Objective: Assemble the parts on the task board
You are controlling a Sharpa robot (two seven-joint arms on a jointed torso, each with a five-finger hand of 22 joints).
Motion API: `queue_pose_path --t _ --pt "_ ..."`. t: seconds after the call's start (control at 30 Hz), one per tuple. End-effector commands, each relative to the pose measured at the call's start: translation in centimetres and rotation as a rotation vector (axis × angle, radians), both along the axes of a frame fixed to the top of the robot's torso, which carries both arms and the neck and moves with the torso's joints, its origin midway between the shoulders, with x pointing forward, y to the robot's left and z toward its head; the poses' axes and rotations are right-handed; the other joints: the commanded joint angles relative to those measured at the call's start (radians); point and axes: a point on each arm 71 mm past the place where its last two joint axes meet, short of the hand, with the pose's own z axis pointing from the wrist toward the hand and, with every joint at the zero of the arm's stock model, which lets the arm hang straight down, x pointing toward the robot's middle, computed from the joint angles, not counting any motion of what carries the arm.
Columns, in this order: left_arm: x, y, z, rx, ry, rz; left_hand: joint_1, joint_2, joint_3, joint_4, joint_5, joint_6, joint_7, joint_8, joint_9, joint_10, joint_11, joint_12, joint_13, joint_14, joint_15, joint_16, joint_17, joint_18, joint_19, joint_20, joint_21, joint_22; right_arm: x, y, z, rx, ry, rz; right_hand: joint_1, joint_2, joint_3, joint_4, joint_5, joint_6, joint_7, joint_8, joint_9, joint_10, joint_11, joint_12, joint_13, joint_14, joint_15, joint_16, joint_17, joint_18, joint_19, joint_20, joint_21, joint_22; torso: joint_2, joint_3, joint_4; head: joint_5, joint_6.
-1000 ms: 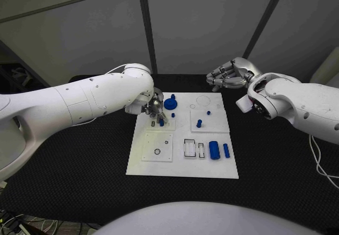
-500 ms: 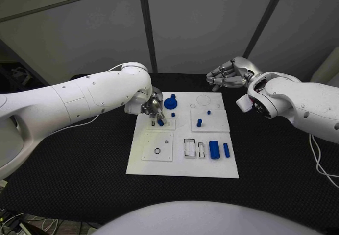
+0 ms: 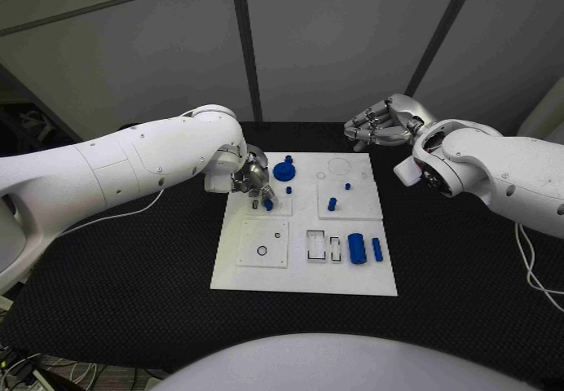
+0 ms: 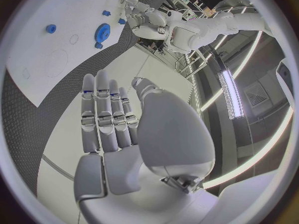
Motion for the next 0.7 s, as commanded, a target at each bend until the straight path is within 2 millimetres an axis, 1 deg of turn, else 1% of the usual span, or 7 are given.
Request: queue_pose_path --t 0.03,0.13,0.27,0.37,0.53,0.7 --pt "0.1 0.3 0.4 -0.069 -0.037 0.081 -0.011 -0.001 0.16 -0.149 0.003 -0.009 0.001 0.006 0.007 0.008 -0.001 -0.002 -0.001 0.021 -0.005 0.007 0.002 -0.001 0.002 -0.004 0.002 0.144 0.0 0.0 0.1 0.0 -0.003 0.007 -0.008 0.0 -0.004 0.001 0.005 0.0 0.004 -0.001 0.0 0.004 0.002 0.0 0.001 0.006 -0.001 -0.004 0.001 0.012 0.007 0.001 -0.005 -0.001 0.0 0.0001 0.0006 -0.001 -0.001" --pt "0.0 0.8 0.7 -0.091 -0.07 0.115 -0.013 -0.003 0.167 -0.151 0.003 -0.01 0.0 0.009 0.011 0.01 -0.002 0.0 0.001 0.021 -0.005 0.007 0.002 -0.002 0.003 -0.004 0.003 0.146 0.0 -0.1 0.1 -0.001 -0.004 0.005 -0.008 0.0 -0.004 0.001 0.005 0.0 0.004 -0.001 0.0 0.004 0.002 0.0 0.001 0.006 -0.001 -0.004 0.001 0.012 0.007 0.001 -0.005 -0.001 -0.001 0.0009 0.0005 0.001 -0.001" --pt "-0.2 1.4 1.1 -0.118 -0.126 0.157 -0.017 -0.007 0.181 -0.157 0.003 -0.011 0.0 0.014 0.018 0.013 -0.003 0.001 0.001 0.022 -0.006 0.008 0.003 -0.002 0.005 -0.004 0.006 0.148 0.0 -0.2 0.1 -0.001 -0.005 0.003 -0.008 0.0 -0.004 0.001 0.005 0.0 0.004 -0.001 0.0 0.004 0.002 0.0 0.001 0.006 -0.001 -0.004 0.001 0.012 0.007 0.001 -0.005 -0.001 0.0 0.0004 0.0013 -0.001 -0.001" --pt "-0.5 1.9 1.4 -0.138 -0.181 0.189 -0.022 -0.012 0.193 -0.16 0.003 -0.011 -0.001 0.019 0.025 0.015 -0.003 0.002 0.001 0.022 -0.007 0.009 0.004 -0.003 0.007 -0.005 0.008 0.15 0.0 -0.3 0.1 -0.001 -0.005 0.001 -0.009 0.0 -0.005 0.002 0.005 0.0 0.004 -0.001 -0.001 0.004 0.003 -0.001 0.001 0.005 0.0 -0.004 0.001 0.012 0.007 0.001 -0.006 -0.002 -0.001 0.0008 0.0006 0.002 -0.001" --pt "-1.2 2.8 1.7 -0.179 -0.286 0.255 -0.027 -0.018 0.206 -0.161 0.003 -0.011 -0.002 0.025 0.032 0.019 -0.004 0.002 0.0 0.023 -0.008 0.01 0.004 -0.005 0.011 -0.005 0.015 0.155 0.0 -0.5 0.2 -0.002 -0.007 -0.003 -0.009 0.0 -0.005 0.002 0.005 0.0 0.004 -0.001 -0.001 0.004 0.003 -0.001 0.001 0.005 0.0 -0.004 0.001 0.012 0.007 0.001 -0.006 -0.002 -0.002 0.0016 0.0021 0.003 0.0" --pt "-2.4 3.5 1.3 -0.23 -0.396 0.329 -0.034 -0.025 0.216 -0.159 0.002 -0.009 -0.005 0.032 0.039 0.025 -0.006 0.004 0.001 0.023 -0.009 0.011 0.005 -0.007 0.018 -0.006 0.025 0.161 0.0 -0.7 0.2 -0.002 -0.009 -0.007 -0.009 0.0 -0.005 0.002 0.005 0.0 0.004 -0.001 -0.001 0.004 0.003 -0.001 0.001 0.005 0.0 -0.004 0.001 0.012 0.007 0.001 -0.006 -0.002 -0.007 0.0036 0.006 0.005 -0.002"
